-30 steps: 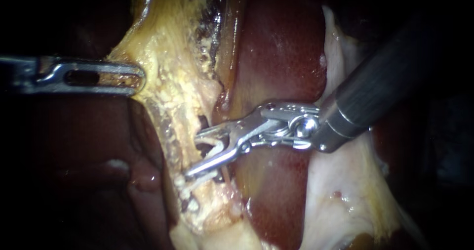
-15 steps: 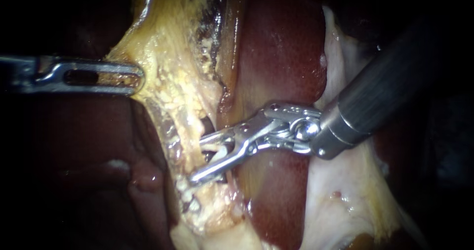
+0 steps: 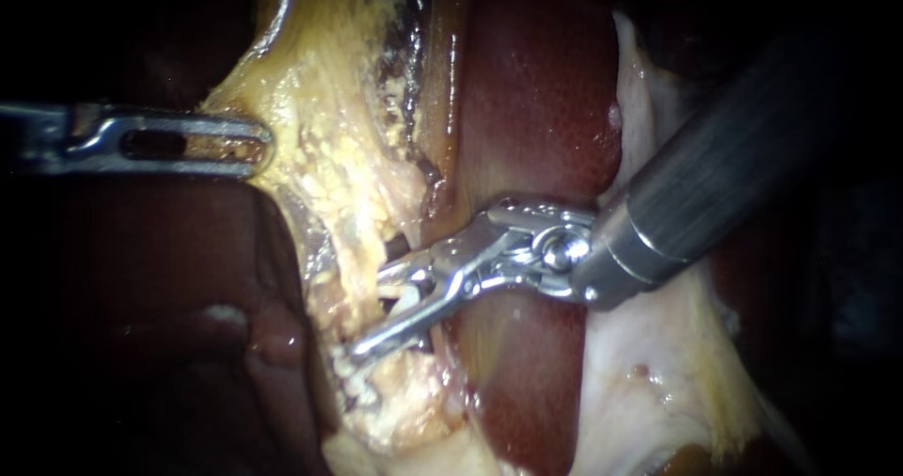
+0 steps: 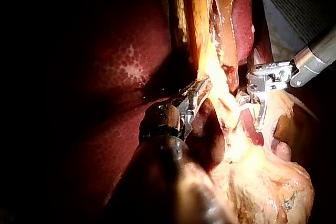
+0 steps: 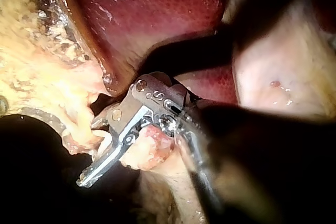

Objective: Clipping third clip left tube

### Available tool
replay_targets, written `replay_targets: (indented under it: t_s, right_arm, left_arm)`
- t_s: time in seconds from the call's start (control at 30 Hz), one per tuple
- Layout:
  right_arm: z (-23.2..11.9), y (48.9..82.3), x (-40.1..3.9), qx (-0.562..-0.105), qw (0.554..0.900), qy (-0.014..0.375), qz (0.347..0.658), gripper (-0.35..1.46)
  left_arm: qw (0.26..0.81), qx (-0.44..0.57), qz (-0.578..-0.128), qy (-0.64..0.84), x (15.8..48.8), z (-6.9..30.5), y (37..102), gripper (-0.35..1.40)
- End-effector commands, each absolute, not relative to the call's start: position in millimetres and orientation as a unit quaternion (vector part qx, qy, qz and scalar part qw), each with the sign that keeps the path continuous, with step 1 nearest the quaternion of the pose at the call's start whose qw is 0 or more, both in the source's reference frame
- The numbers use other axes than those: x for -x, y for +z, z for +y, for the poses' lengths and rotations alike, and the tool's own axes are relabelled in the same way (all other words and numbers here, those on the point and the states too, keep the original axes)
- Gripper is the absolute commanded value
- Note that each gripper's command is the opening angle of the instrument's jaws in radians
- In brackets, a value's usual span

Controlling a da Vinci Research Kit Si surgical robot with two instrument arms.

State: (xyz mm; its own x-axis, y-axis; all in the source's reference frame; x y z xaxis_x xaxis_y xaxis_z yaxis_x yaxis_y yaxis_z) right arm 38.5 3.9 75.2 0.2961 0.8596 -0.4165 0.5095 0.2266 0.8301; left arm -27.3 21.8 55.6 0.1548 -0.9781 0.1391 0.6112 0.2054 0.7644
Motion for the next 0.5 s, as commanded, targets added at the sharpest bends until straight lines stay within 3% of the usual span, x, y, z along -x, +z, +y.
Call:
replay_targets:
  t_s: [0.03, 0.2, 0.37, 0.5]
  right_arm:
    - [4.0, 75.4, -38.2, -0.599, 0.538, 0.164, 0.570, 0.48]
    - [4.6, 76.8, -37.1, -0.592, 0.545, 0.171, 0.568, 0.46]
    - [5.1, 79.7, -36.9, -0.553, 0.608, 0.180, 0.540, 0.49]
    - [5.0, 80.9, -36.7, -0.550, 0.612, 0.181, 0.540, 0.50]
  left_arm:
    - [0.705, -0.283, -0.325, -0.563, 27.3, 21.8, 55.6, -0.35]
    - [0.706, -0.283, -0.325, -0.563, 27.1, 21.8, 55.6, -0.35]
    - [0.705, -0.283, -0.325, -0.563, 27.2, 21.8, 55.6, -0.35]
    - [0.705, -0.283, -0.325, -0.563, 27.2, 21.8, 55.6, -0.35]
